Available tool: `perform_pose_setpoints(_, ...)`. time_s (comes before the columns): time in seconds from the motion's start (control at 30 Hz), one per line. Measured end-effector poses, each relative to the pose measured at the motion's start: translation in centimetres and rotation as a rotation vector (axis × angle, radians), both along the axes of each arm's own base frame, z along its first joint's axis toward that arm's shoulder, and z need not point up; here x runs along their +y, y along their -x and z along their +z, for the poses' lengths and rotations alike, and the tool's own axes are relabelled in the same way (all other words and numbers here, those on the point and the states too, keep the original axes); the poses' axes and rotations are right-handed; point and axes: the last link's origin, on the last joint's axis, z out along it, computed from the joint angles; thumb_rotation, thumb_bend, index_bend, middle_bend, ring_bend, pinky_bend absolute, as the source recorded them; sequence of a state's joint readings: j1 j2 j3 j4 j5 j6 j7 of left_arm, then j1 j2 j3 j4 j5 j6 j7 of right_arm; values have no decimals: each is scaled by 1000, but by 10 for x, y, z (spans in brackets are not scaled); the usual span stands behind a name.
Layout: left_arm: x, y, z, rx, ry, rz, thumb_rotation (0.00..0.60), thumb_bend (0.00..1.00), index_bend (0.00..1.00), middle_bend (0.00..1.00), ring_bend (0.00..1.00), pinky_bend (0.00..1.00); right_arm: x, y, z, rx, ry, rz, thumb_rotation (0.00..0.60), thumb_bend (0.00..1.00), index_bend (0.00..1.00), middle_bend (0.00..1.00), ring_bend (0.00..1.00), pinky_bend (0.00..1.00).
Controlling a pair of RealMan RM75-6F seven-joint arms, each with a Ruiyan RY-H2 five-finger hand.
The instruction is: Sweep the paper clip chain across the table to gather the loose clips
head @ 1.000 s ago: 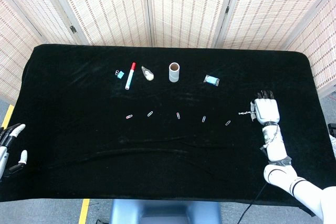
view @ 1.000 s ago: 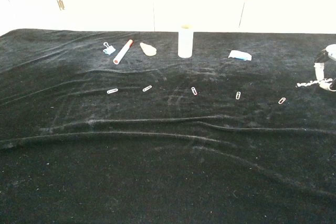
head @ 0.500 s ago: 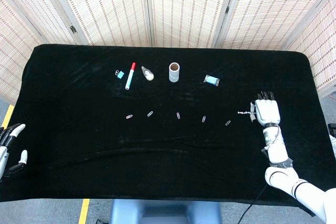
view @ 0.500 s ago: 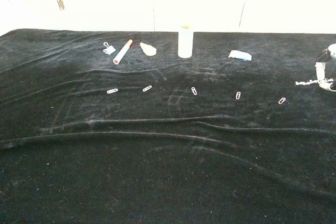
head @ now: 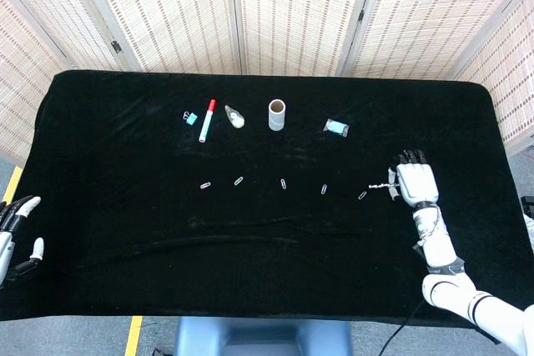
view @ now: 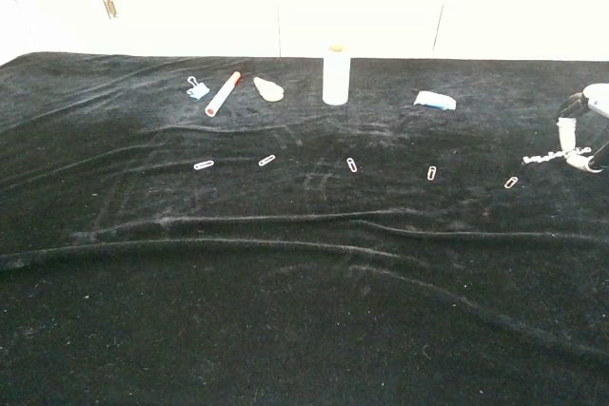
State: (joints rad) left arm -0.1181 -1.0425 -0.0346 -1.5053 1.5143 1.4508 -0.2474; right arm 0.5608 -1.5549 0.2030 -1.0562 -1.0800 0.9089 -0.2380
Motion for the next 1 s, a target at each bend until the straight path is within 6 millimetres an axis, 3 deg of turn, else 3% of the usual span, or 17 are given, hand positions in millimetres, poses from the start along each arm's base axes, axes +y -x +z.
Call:
perform_pose_setpoints(0.3,-3,0,0,-4,-1,-6,600,601,0,108,114,66,17,-5,-8,29,-39,23,600,411,884,235,88,0)
perform_pose_setpoints(0.7,-3,1,2,-9,-4,-1,600,601,0,108,114,66,12,-7,-16,18,-50,19,600,411,884,235,89,0)
perform_pose_setpoints(1.0,-2,2,3,-12,-4,3,600,601,0,108,114,66,5,-26,-17,-56,-33,70,600,412,884,235,88,0)
